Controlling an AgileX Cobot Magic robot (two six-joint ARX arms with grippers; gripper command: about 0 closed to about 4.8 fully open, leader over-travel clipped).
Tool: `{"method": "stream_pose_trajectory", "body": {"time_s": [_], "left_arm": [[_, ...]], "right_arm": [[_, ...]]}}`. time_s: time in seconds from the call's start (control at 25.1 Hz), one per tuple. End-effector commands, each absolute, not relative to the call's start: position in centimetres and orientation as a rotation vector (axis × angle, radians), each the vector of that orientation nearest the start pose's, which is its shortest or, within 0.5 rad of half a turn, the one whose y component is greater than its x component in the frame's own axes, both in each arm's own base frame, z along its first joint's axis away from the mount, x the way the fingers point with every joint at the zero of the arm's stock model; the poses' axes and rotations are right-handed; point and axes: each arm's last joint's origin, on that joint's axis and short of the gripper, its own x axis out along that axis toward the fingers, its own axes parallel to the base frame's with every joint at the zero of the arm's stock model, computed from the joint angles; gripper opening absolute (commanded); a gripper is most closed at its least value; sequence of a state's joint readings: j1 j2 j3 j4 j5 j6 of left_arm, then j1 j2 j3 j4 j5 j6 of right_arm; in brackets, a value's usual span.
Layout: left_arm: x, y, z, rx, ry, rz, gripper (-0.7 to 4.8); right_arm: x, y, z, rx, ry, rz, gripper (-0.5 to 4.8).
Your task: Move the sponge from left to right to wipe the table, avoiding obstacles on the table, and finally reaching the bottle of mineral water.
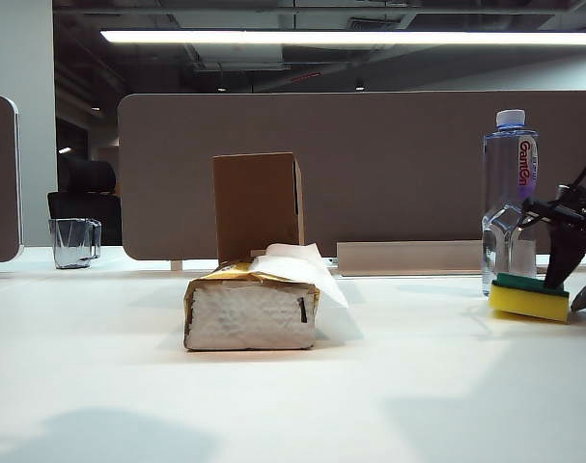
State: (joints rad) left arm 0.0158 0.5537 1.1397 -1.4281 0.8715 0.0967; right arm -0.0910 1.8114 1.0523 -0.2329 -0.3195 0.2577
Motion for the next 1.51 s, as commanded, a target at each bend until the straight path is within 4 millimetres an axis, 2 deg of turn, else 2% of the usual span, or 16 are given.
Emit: {"method": "stream_pose_trajectory", "body": {"time_s": [0.04,0.08,0.12,0.52,1.12,1.51], "left_arm": [[2.3,-2.2,36.5,-0.288,0.737,-0.847,3.53],[2.3,-2.2,36.5,-0.289,0.738,-0.846,3.53],[2.3,-2.2,36.5,-0.291,0.739,-0.845,3.53],[2.3,-2.2,36.5,-0.291,0.739,-0.845,3.53],[2.3,-2.2,36.5,-0.291,0.739,-0.845,3.53],[2.3,-2.2,36.5,-0.286,0.734,-0.846,3.53]], "right_arm": [[34.6,-2.3,14.4,0.445,1.092,0.042,1.94],[34.5,-2.3,14.5,0.443,1.092,0.036,2.47],[34.5,-2.4,14.7,0.443,1.089,0.034,2.57],[33.7,-3.8,18.1,0.437,0.974,-0.005,2.57],[33.4,-3.8,19.6,0.461,0.953,0.044,2.57],[31.7,-3.5,24.0,0.446,0.841,0.091,2.57]]}}
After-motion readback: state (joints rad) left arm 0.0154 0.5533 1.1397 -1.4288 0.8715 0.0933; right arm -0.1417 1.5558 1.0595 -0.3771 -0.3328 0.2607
